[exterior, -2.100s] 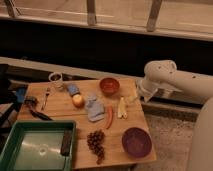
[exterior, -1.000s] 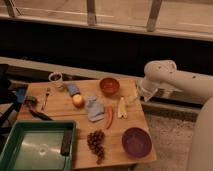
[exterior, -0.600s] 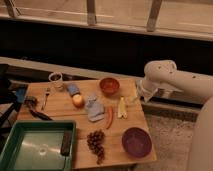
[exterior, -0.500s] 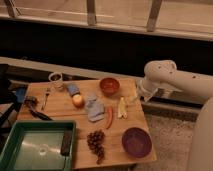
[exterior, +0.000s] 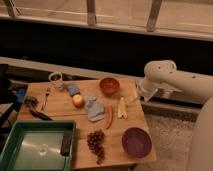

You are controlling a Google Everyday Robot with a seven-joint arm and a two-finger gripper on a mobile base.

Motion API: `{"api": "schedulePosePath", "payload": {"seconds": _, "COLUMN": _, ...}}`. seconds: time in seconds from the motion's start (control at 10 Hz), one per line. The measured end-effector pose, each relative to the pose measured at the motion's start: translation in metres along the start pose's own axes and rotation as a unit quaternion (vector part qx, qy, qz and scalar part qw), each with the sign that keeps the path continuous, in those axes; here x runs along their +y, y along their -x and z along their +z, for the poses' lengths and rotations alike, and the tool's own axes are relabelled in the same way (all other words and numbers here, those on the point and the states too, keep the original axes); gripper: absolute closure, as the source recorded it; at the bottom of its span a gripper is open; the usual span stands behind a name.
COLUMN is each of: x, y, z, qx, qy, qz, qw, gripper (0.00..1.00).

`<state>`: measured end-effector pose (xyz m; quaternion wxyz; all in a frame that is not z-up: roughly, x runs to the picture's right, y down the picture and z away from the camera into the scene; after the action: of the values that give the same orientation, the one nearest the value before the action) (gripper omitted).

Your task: Place brush in red bowl

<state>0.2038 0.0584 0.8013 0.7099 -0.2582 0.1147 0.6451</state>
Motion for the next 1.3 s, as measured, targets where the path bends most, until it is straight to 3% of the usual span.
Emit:
{"api": "schedulePosePath", "payload": {"seconds": 0.1, "x": 0.002, "y": 0.003, "z": -0.004, "qx": -0.004, "qy": 0.000, "qz": -0.007, "qw": 1.0000, "gripper": 0.38}}
{"api": "schedulePosePath", "payload": {"seconds": 0.4, "x": 0.044, "y": 0.032, "z": -0.019, "qx": -0.015, "qy": -0.003, "qz": -0.054, "qw": 0.9984, "gripper": 0.38}}
{"api": "schedulePosePath", "payload": {"seconds": 0.8, "x": 0.140, "y": 0.068, "z": -0.025, "qx": -0.028, "qy": 0.001, "qz": -0.148, "qw": 0.9886, "gripper": 0.38}}
{"api": "schedulePosePath", "payload": {"seconds": 1.1, "x": 0.223, "y": 0.063, "z": -0.022, "qx": -0.030, "qy": 0.019, "qz": -0.229, "qw": 0.9727, "gripper": 0.38}}
{"api": "schedulePosePath", "payload": {"seconds": 1.3, "x": 0.278, "y": 0.041, "z": -0.021, "qx": -0.024, "qy": 0.043, "qz": -0.290, "qw": 0.9559, "gripper": 0.38}}
